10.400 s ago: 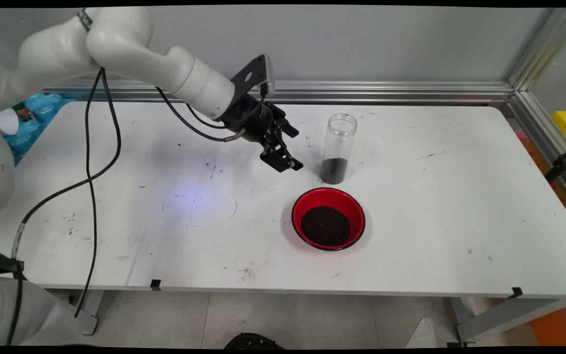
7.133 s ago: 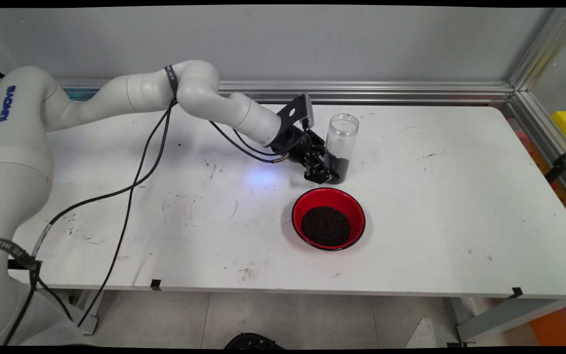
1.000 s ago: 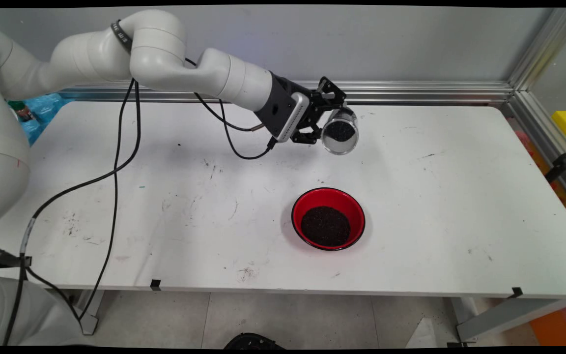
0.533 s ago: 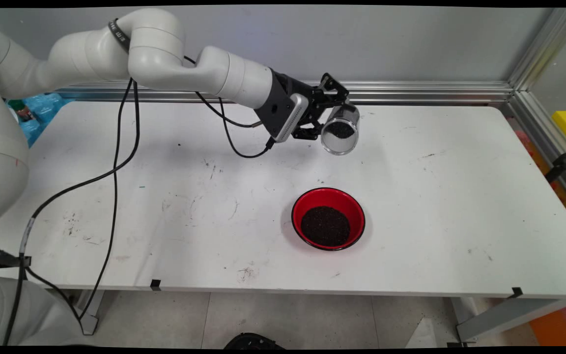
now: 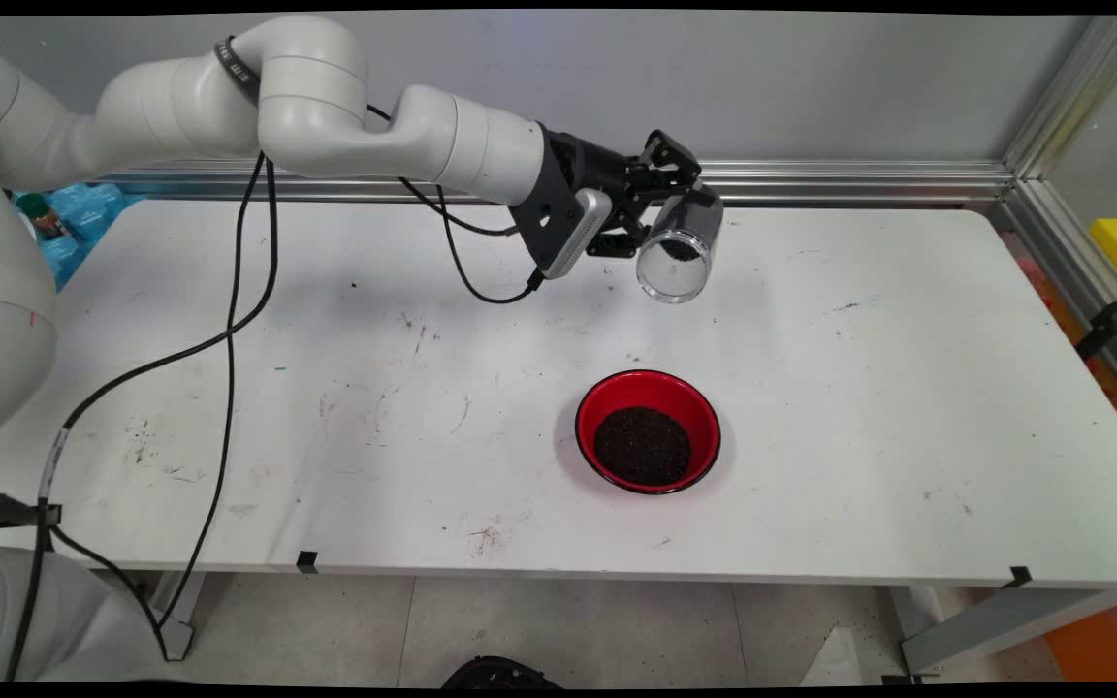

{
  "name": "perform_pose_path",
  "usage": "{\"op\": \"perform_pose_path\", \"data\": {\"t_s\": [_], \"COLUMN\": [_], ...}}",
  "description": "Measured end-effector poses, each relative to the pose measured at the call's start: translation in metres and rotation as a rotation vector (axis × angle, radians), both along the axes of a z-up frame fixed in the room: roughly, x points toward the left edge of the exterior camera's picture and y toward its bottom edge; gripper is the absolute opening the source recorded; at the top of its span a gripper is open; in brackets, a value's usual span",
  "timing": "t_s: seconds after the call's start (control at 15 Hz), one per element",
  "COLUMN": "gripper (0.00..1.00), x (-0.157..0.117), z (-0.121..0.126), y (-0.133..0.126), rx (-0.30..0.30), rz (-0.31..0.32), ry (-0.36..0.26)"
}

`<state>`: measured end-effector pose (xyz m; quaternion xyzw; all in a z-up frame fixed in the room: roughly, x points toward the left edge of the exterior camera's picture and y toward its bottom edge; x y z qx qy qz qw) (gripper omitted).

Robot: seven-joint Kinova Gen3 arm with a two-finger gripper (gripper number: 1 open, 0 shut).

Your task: Pour the black seasoning powder in the red bowl

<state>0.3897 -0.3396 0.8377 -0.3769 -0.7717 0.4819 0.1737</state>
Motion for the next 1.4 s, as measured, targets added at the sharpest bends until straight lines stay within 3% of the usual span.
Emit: {"op": "perform_pose_path", "data": {"t_s": [0.67, 1.4], "gripper": [0.00, 0.00], "x": [-0.011, -0.012], "z": [-0.012, -0.044], "y": [0.002, 0.029], "rx": [-0.164, -0.277], "rz": [-0.082, -0.170], "ry": [-0.061, -0.117]}}
